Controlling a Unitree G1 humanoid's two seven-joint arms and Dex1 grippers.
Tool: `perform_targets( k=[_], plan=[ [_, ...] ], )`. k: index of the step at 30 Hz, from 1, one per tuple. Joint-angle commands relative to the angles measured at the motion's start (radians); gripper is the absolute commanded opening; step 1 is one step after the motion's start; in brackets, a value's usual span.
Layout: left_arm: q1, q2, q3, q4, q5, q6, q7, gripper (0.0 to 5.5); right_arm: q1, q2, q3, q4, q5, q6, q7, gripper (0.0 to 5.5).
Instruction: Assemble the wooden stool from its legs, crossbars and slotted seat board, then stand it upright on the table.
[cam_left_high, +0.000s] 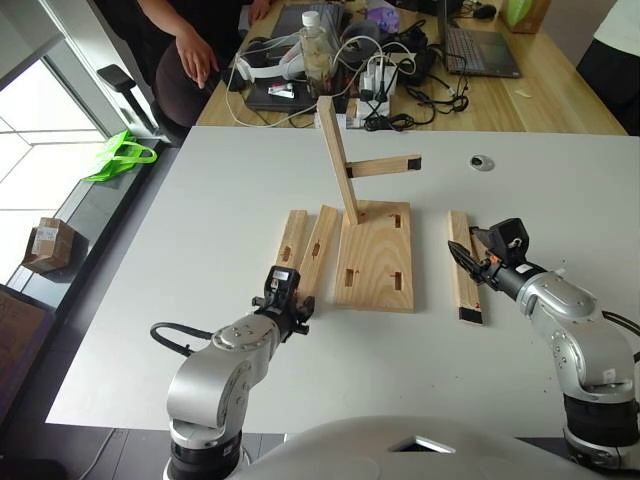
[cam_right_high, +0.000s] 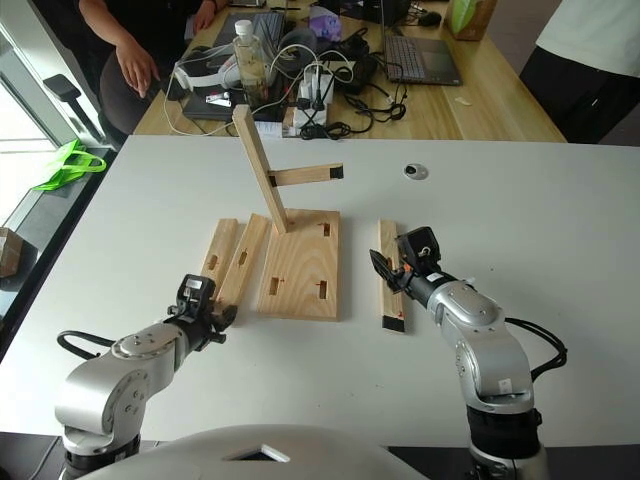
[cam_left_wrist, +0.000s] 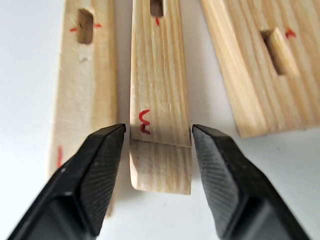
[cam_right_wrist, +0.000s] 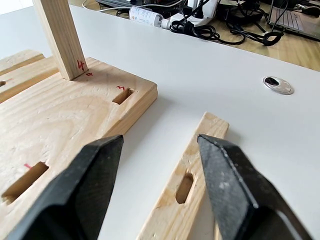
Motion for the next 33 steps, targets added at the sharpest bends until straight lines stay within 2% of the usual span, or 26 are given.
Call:
perform_targets(
  k=[1,5,12,17,20,25,28,30,33],
  plan=[
    [0.022,0.086,0.011,-0.029,-0.047,0.066,-0.066,3.13,0.024,0.001,-0.006,-0.021,0.002,-0.001,-0.016,2.78],
    [-0.098,0.126,0.000,0.067,-0.021,0.037,-0.051,3.28,0.009,0.006,0.020,-0.013,-0.001,-0.004,-0.018,2.78],
    [-0.248,0.053,-0.032,0.331,-0.012,-0.068,-0.046,3.28,-0.022,0.009,0.054,0.013,-0.004,-0.018,-0.020,2.78],
    [-0.316,0.044,-0.054,0.568,0.011,-0.199,-0.052,3.28,-0.052,0.013,0.078,0.031,-0.006,-0.025,-0.021,2.78],
    [-0.322,0.044,-0.033,0.620,0.011,-0.249,-0.057,2.83,-0.068,0.012,0.086,0.037,-0.004,-0.025,-0.019,2.78],
    [-0.275,0.029,-0.038,0.548,-0.012,-0.242,-0.062,2.07,-0.076,0.054,0.080,0.042,0.000,-0.033,-0.052,2.78],
    [-0.253,0.051,-0.063,0.450,0.025,-0.280,-0.034,2.05,-0.061,0.142,0.053,0.024,0.028,-0.047,-0.109,2.78],
    [-0.252,0.107,-0.101,0.379,0.123,-0.373,0.031,2.05,-0.055,0.224,0.000,-0.006,0.115,-0.027,-0.128,2.78],
    [-0.286,0.094,-0.041,0.281,0.233,-0.509,0.153,2.05,-0.074,0.326,-0.113,-0.046,0.336,0.018,-0.120,2.78]
  ],
)
